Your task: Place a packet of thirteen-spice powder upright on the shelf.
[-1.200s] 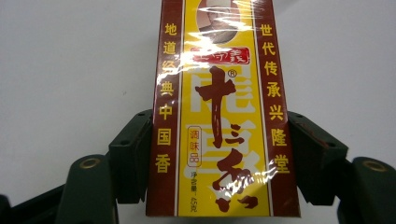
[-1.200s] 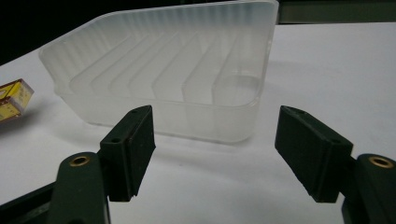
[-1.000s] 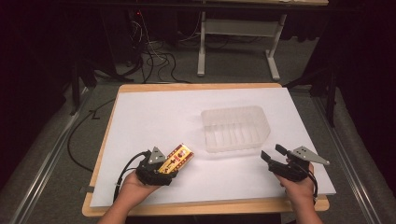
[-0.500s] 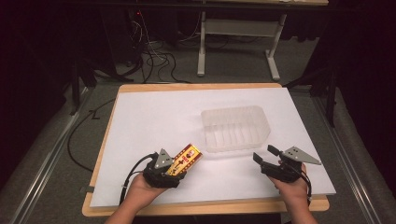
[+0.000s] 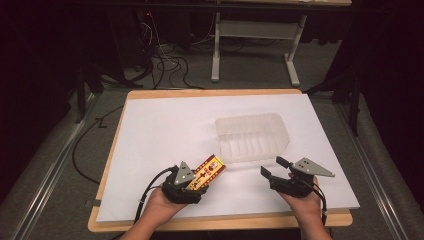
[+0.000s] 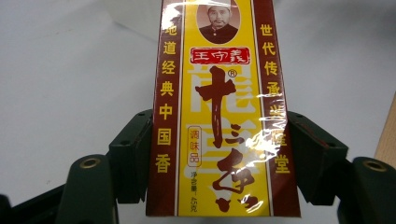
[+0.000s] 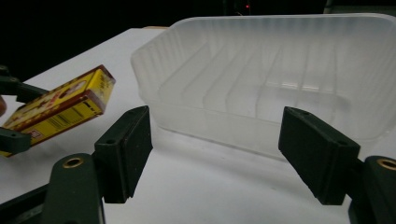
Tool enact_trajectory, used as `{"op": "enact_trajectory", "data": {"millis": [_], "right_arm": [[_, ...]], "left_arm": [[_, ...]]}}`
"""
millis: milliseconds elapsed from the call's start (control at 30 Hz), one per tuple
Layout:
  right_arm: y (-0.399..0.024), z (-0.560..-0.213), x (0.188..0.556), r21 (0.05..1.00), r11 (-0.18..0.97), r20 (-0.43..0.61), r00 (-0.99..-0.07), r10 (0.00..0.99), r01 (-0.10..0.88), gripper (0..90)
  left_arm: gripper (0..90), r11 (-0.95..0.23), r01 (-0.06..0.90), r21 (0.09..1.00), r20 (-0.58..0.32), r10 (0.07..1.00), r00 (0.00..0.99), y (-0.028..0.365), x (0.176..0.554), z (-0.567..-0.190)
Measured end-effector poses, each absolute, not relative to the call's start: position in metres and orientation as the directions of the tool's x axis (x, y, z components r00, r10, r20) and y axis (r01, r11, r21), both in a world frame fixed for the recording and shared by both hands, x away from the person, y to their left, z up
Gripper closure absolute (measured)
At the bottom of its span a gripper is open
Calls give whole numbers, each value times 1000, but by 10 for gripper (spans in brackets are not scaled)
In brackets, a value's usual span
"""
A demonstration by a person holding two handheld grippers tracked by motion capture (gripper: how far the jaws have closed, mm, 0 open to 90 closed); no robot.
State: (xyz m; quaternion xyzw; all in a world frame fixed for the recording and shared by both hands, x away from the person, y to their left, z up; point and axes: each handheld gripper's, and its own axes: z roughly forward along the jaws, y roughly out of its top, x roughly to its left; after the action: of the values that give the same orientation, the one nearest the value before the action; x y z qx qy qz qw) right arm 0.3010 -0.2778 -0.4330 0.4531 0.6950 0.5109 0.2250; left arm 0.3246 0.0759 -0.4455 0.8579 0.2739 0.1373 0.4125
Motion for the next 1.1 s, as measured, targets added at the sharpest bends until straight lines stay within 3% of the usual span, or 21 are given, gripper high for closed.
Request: {"op": "enact_trajectory", "data": {"millis": [1100], "right_arm": [[-226, -435, 302, 873, 30, 302, -589, 749, 487, 230]], "left_arm": [[326, -474, 232, 849, 70, 536, 841, 25, 301, -446]]}}
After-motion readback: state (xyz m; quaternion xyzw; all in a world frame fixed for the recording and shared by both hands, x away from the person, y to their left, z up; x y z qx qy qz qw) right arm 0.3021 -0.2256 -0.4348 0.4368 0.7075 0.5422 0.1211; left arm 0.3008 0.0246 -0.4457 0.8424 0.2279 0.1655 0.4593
